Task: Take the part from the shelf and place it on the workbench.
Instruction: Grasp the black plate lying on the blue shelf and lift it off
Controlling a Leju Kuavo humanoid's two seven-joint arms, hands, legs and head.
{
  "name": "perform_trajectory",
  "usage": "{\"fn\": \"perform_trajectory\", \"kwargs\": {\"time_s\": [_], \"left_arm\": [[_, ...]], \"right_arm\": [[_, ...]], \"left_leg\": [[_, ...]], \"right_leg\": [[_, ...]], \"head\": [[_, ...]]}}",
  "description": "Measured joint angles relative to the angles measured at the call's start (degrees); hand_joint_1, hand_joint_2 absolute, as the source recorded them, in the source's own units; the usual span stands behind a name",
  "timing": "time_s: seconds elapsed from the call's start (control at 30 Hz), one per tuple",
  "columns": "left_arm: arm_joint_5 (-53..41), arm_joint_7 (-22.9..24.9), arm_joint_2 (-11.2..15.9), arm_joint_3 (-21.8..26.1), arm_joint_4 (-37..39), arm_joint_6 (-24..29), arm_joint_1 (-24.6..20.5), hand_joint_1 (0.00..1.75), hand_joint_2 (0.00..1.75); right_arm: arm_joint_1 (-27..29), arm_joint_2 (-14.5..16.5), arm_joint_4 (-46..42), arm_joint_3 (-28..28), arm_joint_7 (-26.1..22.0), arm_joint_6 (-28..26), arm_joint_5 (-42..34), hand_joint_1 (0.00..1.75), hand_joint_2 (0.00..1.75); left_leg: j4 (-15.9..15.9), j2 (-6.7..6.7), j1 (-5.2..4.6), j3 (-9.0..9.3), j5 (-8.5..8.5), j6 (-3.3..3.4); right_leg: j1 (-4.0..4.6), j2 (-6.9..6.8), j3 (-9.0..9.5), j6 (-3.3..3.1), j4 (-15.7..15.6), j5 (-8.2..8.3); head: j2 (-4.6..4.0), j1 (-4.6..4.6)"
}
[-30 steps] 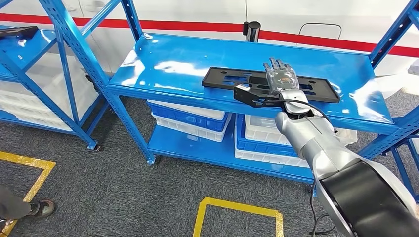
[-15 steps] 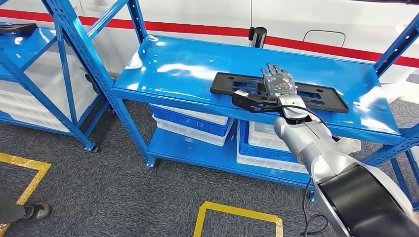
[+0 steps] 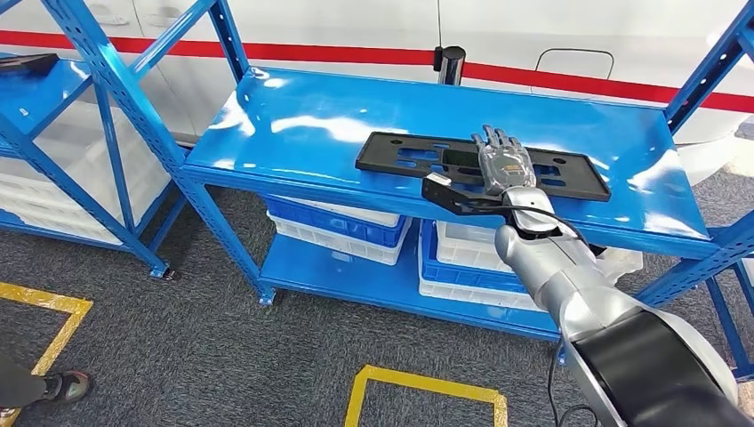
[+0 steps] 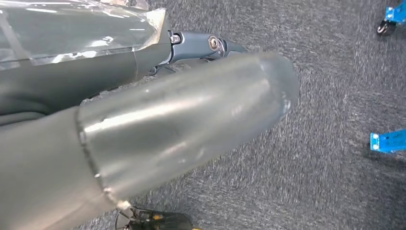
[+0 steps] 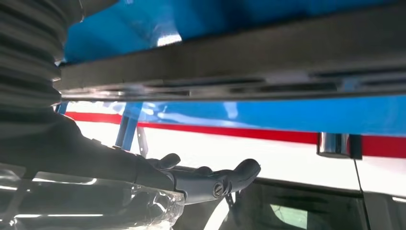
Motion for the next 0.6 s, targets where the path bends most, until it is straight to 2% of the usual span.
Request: {"fn": "perform_trajectory", "kwargs": {"time_s": [0.1, 0.13, 0.23, 0.27, 0.33, 0.4, 0.47, 0.53, 0.6], "left_arm": [[0.0, 0.0, -0.2, 0.2, 0.0, 0.2, 0.0, 0.00, 0.00], [0.0, 0.0, -0.3, 0.2, 0.0, 0.2, 0.0, 0.00, 0.00], [0.0, 0.0, -0.4, 0.2, 0.0, 0.3, 0.0, 0.00, 0.00], [0.0, 0.0, -0.5, 0.2, 0.0, 0.3, 0.0, 0.00, 0.00], [0.0, 0.0, -0.5, 0.3, 0.0, 0.3, 0.0, 0.00, 0.00], [0.0, 0.0, -0.6, 0.4, 0.0, 0.3, 0.0, 0.00, 0.00], [0.0, 0.0, -0.6, 0.4, 0.0, 0.4, 0.0, 0.00, 0.87], [0.0, 0.0, -0.6, 0.5, 0.0, 0.6, 0.0, 0.00, 1.75], [-0.3, 0.0, -0.6, 0.6, -0.2, 0.9, 0.0, 0.00, 1.75]], "right_arm": [[0.4, -0.1, 0.0, -0.4, -0.1, -0.2, 0.0, 0.00, 1.75], [0.5, -0.1, 0.0, -0.5, -0.1, -0.2, 0.0, 0.00, 1.75], [0.6, -0.1, 0.0, -0.7, -0.1, -0.3, 0.0, 0.00, 1.75], [0.6, -0.1, 0.0, -0.7, -0.1, -0.3, 0.0, 0.00, 1.75], [0.6, -0.1, 0.0, -0.8, -0.1, -0.3, 0.0, 0.00, 1.75], [0.6, -0.1, 0.0, -0.9, -0.1, -0.3, 0.0, 0.79, 1.75], [0.6, -0.1, 0.0, -1.0, -0.2, -0.3, -0.1, 1.63, 1.75], [0.6, -0.1, 0.0, -1.2, -0.6, -0.3, -0.1, 1.65, 1.75], [0.8, -0.1, 0.0, -1.4, -1.4, -0.7, -0.1, 1.65, 1.75]], "left_leg": [[-0.1, 0.01, 0.06, 0.04, 0.03, -0.17], [-0.2, 0.01, 0.10, 0.04, 0.03, -0.44], [-0.2, 0.02, 0.25, 0.06, 0.01, -1.90], [-0.2, 0.02, 0.27, 0.05, 0.01, -2.19], [-0.2, 0.02, 0.23, 0.04, 0.01, -2.29], [-0.2, 0.01, 0.11, 0.03, 0.01, -2.29], [-0.2, 0.00, -0.08, 0.03, 0.01, -2.29], [-0.1, -0.01, -0.27, 0.03, 0.00, -2.27], [-0.1, -0.02, -0.37, 0.02, 0.00, -2.26]], "right_leg": [[0.16, 0.00, -0.01, -0.20, 0.0, -0.05], [0.22, 0.00, -0.01, -0.31, 0.0, -0.07], [0.35, -0.01, -0.01, -0.54, 0.1, -0.13], [0.36, -0.02, -0.01, -0.54, 0.1, -0.13], [0.35, -0.02, -0.01, -0.54, 0.1, -0.13], [0.31, -0.03, -0.01, -0.54, 0.1, -0.12], [0.27, -0.03, -0.01, -0.53, 0.1, -0.12], [0.18, -0.03, -0.01, -0.51, 0.1, -0.11], [0.08, -0.03, 0.00, -0.50, 0.1, -0.11]], "head": [[0.00, 0.02], [0.00, 0.02], [0.00, 0.03], [0.00, 0.04], [0.00, 0.05], [0.00, 0.07], [0.00, 0.07], [0.00, 0.05], [0.00, 0.05]]}}
